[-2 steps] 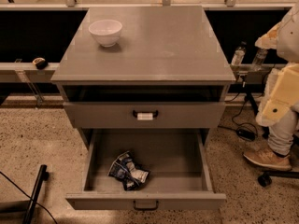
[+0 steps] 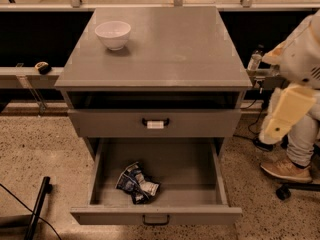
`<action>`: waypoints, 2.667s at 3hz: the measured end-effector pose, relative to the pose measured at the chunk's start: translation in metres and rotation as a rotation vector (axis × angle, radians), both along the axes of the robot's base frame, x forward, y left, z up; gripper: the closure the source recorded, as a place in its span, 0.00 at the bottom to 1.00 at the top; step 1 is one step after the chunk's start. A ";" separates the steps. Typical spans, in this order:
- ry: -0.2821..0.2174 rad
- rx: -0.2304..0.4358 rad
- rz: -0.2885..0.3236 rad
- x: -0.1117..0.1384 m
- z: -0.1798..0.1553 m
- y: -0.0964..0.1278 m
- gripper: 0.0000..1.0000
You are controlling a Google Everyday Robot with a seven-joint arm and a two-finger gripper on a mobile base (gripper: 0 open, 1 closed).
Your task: Pick blue chip bag from middle drawer and place on counter
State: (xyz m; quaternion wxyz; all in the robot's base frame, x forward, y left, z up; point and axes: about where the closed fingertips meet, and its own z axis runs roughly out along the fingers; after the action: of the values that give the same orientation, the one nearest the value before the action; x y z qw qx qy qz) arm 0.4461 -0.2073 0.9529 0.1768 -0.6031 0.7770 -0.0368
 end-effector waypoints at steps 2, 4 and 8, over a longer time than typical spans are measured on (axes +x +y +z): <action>0.014 0.028 0.033 0.007 -0.073 0.023 0.00; 0.089 0.267 0.029 0.013 -0.192 0.074 0.00; -0.013 0.542 0.105 0.047 -0.328 0.143 0.00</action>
Offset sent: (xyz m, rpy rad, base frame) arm 0.0065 0.0186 -0.0558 0.0271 0.0142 0.0295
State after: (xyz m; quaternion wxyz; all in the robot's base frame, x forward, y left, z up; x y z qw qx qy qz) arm 0.4930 -0.0643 0.6249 0.3385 -0.5728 0.7251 0.1776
